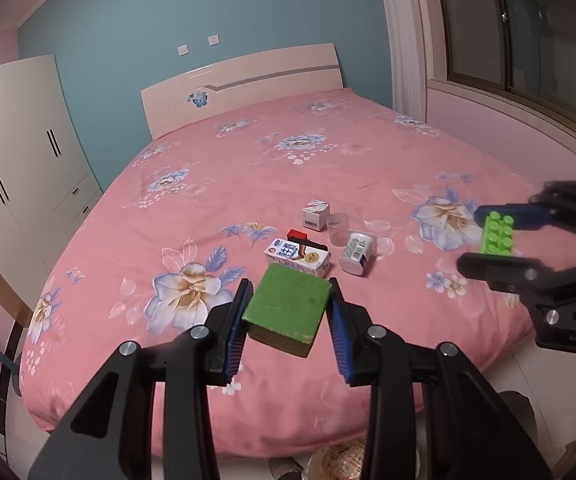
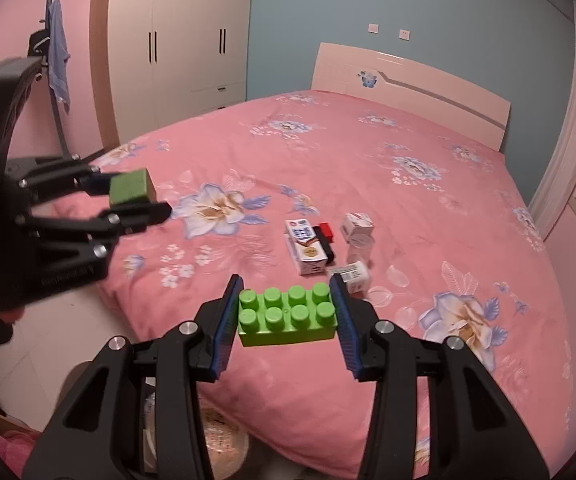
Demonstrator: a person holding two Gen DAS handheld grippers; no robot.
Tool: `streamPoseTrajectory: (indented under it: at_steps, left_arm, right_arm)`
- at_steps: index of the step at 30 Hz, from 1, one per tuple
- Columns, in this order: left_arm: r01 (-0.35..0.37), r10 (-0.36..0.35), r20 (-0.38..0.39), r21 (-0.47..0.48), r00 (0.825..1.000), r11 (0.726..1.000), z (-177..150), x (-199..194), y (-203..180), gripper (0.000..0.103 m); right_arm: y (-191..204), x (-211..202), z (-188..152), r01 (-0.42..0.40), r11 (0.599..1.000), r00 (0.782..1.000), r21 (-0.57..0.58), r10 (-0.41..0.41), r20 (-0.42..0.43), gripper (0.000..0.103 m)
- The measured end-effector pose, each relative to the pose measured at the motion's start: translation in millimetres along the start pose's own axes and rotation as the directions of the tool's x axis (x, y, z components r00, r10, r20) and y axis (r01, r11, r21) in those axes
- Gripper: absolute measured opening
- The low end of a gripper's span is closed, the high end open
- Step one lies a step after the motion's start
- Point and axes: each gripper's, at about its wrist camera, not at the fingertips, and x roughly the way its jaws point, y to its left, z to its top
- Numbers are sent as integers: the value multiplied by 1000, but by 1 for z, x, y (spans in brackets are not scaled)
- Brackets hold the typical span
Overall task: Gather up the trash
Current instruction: 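Carry the green cube and green Lego brick in both grippers over the bin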
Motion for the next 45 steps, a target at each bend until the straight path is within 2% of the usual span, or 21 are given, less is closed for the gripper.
streamPoseTrajectory:
  at_steps: [6, 15, 21, 28, 36, 45]
  left_arm:
    - [-9, 9, -14, 0, 1000, 1000, -24, -19, -8, 40]
    - [-18, 17, -60, -14, 998, 1000, -61, -21, -13, 40]
    - [-8, 4, -113, -35, 994, 999, -92, -9, -16, 40]
    - [10, -19, -198, -48, 980, 999, -133, 19, -22, 40]
    - [20, -42, -307, -75, 951, 997, -183, 57, -29, 40]
    - [35, -83, -440, -117, 894, 993, -242, 103, -42, 40]
  right_arm:
    - [23, -12, -13, 12, 1000, 1000, -20, -13, -27, 45]
    - [46, -5, -42, -13, 1000, 996, -7, 12, -87, 45]
    - [59, 15, -67, -31, 999, 988, 11, 33, -151, 45]
    - [68, 47, -104, -49, 998, 971, 40, 57, -232, 45]
    - [80, 87, -153, -53, 997, 941, 48, 66, -332, 45]
    - [94, 134, -209, -73, 993, 889, 90, 106, -446, 45]
